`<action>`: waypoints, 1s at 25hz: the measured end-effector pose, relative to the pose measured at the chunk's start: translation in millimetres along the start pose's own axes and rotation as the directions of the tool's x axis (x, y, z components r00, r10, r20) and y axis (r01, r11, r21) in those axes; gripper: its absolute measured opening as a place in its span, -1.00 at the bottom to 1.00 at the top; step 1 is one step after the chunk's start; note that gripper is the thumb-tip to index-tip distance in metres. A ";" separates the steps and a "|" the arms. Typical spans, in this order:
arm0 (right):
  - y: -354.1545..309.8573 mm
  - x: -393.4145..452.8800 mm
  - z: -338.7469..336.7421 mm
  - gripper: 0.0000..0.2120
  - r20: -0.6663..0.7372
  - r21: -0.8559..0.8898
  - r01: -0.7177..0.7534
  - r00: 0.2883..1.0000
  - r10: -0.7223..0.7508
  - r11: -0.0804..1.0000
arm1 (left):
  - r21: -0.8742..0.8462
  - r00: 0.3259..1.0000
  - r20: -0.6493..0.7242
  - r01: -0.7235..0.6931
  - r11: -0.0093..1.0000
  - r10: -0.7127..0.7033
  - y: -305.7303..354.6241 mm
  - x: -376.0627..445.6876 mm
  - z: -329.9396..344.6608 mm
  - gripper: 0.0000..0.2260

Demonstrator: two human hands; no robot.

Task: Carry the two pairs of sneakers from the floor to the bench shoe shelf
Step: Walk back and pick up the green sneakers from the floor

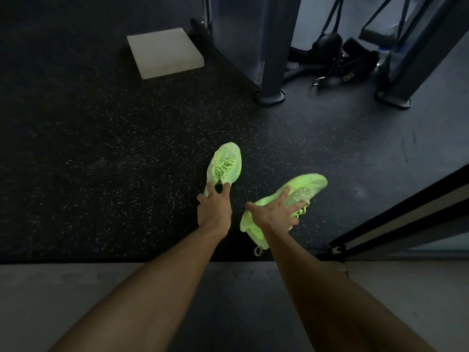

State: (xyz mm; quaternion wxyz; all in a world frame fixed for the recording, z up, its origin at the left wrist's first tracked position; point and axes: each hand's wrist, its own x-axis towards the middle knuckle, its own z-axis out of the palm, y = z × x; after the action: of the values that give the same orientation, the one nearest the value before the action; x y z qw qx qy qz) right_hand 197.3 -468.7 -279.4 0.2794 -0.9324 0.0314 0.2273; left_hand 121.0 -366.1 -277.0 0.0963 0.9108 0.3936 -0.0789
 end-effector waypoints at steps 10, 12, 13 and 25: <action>-9.6 -10.7 12.4 -0.35 0.265 -0.750 0.499 0.828 -0.494 0.434 | 0.050 1.000 -0.001 0.023 0.998 -0.023 -4.8 -20.3 6.6 -0.27; -5.4 -7.2 12.1 -0.37 0.251 -0.725 0.528 0.801 -0.544 0.443 | 0.019 1.000 0.001 0.024 1.000 -0.024 -8.5 -19.8 9.7 -0.25; -3.4 -4.7 7.9 -0.37 0.218 -0.704 0.542 0.780 -0.587 0.459 | -0.015 1.000 0.005 0.011 1.000 -0.011 -9.2 -18.7 9.9 -0.24; 5.6 19.4 -9.9 -0.05 0.246 -0.361 0.446 0.893 -0.377 0.819 | -0.165 0.981 0.139 -0.114 0.980 0.138 -2.2 16.5 3.7 -0.26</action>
State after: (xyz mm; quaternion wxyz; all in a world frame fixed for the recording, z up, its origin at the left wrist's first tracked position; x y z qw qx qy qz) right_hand 217.7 -477.4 -283.5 0.1228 -0.9323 -0.2424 0.2385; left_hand 130.3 -353.9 -284.5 0.2017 0.9151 0.3315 -0.1097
